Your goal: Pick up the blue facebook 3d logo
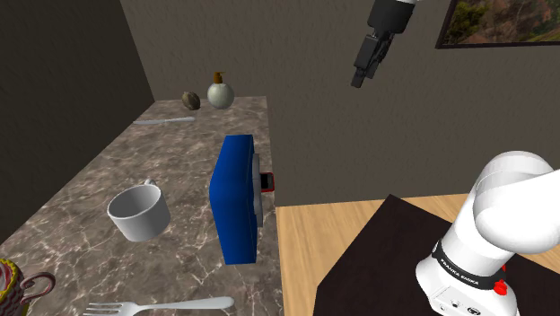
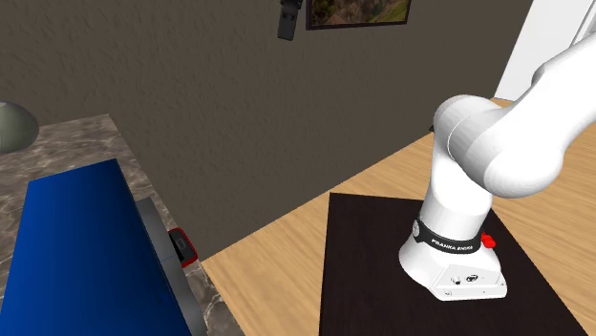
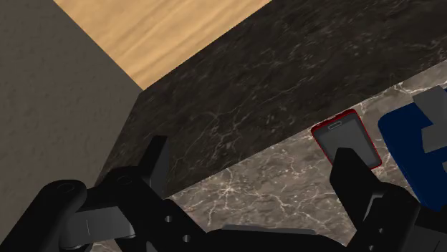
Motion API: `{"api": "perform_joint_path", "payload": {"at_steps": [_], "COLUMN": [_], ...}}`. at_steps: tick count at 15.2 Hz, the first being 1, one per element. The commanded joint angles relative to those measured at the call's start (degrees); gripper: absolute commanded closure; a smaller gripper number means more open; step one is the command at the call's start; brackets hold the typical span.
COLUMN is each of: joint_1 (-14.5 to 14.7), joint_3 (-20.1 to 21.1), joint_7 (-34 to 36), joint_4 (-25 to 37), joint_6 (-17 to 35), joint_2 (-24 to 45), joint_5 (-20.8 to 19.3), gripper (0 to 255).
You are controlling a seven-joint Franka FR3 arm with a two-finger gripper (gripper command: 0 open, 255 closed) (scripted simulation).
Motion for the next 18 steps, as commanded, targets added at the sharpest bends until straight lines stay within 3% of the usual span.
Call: {"api": "perform_joint_path", "payload": {"at_steps": [1, 9, 18], "joint_1": [0.0, -1.35, -4.62], "joint_3": [0.0, 13.34, 28.59], "joint_7": [0.0, 22.36, 47.73], "joint_4": [0.0, -0.71, 6.66], "joint_6": [0.0, -2.29, -2.69], "joint_2": [0.0, -0.42, 7.98], "joint_5": [0.0, 7.28, 14.57], "gripper": [0, 0, 0]}}
